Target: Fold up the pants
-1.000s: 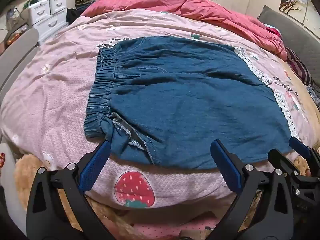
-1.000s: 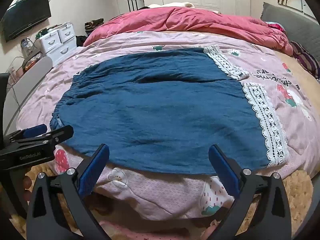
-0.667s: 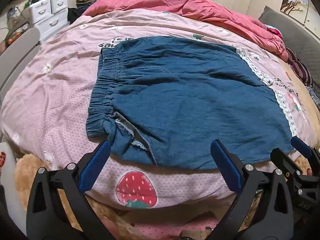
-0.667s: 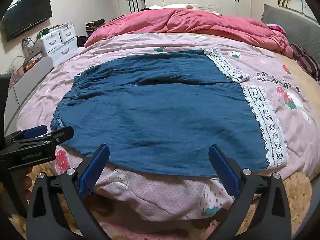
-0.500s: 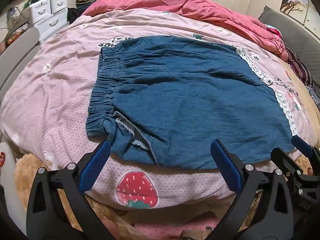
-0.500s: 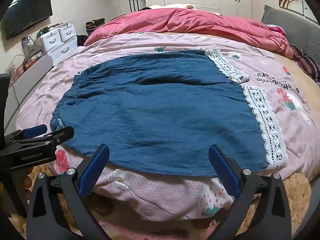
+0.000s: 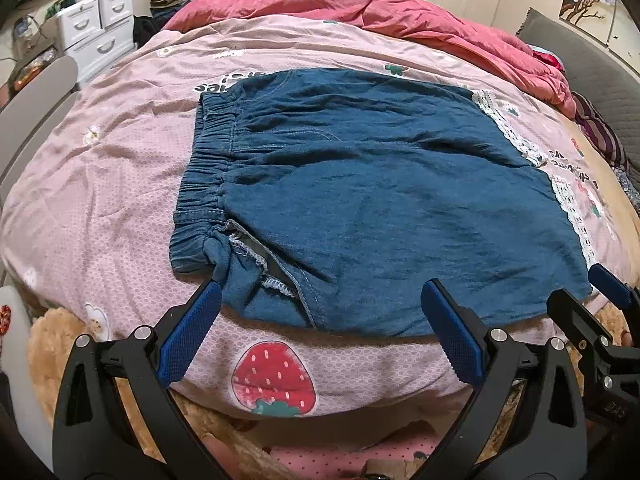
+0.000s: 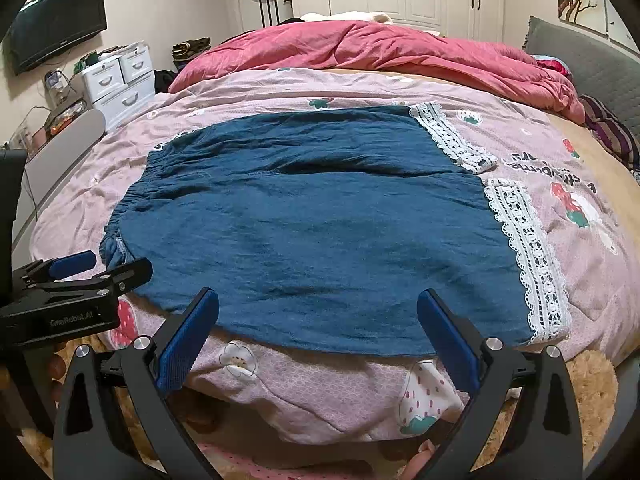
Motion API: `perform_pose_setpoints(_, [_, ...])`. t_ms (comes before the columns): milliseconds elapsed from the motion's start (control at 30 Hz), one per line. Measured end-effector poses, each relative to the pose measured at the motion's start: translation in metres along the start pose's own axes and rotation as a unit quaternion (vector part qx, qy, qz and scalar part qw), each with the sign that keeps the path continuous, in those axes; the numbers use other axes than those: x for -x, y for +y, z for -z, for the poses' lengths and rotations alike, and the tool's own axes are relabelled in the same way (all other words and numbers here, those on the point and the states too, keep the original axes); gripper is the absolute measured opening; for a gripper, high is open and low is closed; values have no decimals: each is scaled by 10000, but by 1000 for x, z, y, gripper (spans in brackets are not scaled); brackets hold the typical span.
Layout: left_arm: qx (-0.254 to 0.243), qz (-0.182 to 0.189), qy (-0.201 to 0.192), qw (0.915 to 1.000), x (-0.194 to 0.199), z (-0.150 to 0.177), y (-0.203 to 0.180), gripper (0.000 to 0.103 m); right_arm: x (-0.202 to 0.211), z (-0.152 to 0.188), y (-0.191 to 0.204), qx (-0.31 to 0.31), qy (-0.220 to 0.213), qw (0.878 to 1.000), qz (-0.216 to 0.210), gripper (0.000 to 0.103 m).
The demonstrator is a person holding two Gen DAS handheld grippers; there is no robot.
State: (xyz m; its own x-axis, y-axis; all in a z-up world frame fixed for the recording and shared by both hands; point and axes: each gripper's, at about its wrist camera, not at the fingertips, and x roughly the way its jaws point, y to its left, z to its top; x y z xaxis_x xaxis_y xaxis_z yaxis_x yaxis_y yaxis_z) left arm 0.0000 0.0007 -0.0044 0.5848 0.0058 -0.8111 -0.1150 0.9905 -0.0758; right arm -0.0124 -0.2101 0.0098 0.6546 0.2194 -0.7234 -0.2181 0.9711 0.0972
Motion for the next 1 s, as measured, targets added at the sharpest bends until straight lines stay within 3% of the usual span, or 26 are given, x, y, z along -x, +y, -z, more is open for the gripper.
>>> perform_pose_setpoints(1000, [-25, 16, -36, 10000, 1, -5, 3, 94, -2, -2, 1, 32, 28, 10000, -64, 99])
